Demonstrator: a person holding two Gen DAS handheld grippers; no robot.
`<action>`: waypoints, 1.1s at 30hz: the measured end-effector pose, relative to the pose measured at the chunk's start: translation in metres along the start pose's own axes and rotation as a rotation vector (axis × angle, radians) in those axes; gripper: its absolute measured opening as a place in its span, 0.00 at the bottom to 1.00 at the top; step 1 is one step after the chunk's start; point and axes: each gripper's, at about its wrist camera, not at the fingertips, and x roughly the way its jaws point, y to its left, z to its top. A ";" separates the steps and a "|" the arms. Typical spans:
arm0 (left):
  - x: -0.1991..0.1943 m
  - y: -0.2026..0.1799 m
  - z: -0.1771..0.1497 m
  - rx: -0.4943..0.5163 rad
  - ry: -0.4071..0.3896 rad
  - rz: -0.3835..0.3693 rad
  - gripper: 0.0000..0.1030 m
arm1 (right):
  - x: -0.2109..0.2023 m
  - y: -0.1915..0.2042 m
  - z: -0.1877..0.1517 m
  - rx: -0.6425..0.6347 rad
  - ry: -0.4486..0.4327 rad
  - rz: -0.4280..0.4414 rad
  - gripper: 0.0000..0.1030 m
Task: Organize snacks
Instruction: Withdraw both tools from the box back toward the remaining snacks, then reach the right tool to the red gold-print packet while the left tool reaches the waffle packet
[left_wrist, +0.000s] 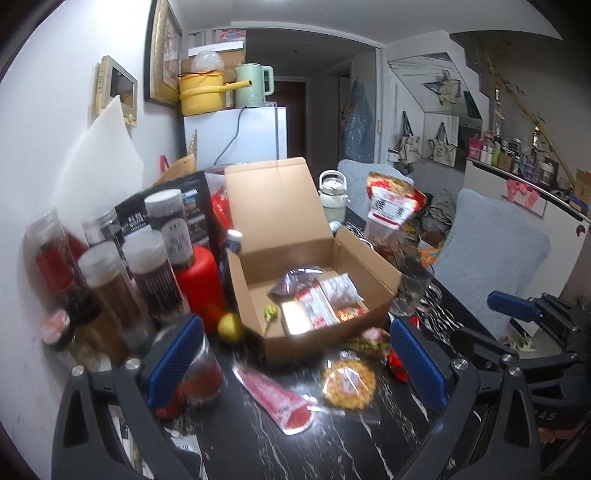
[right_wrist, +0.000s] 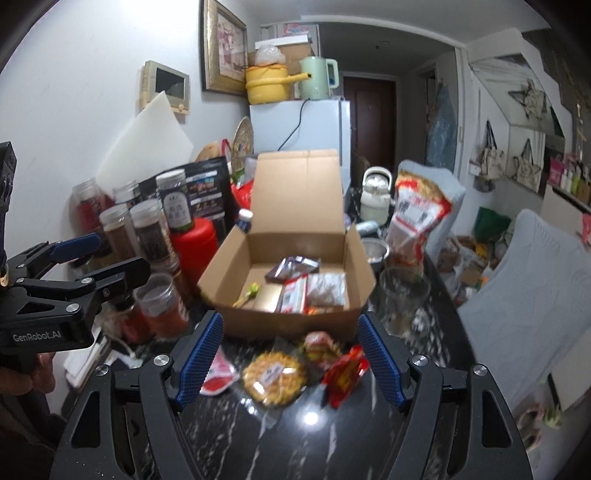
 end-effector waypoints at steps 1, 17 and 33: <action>-0.002 -0.002 -0.003 0.001 0.003 -0.005 1.00 | 0.000 0.001 -0.005 0.006 0.007 0.001 0.74; 0.012 -0.021 -0.057 -0.017 0.096 -0.121 1.00 | 0.003 -0.003 -0.068 0.089 0.098 -0.057 0.73; 0.070 -0.043 -0.095 -0.065 0.212 -0.240 1.00 | 0.042 -0.027 -0.128 0.173 0.220 -0.058 0.73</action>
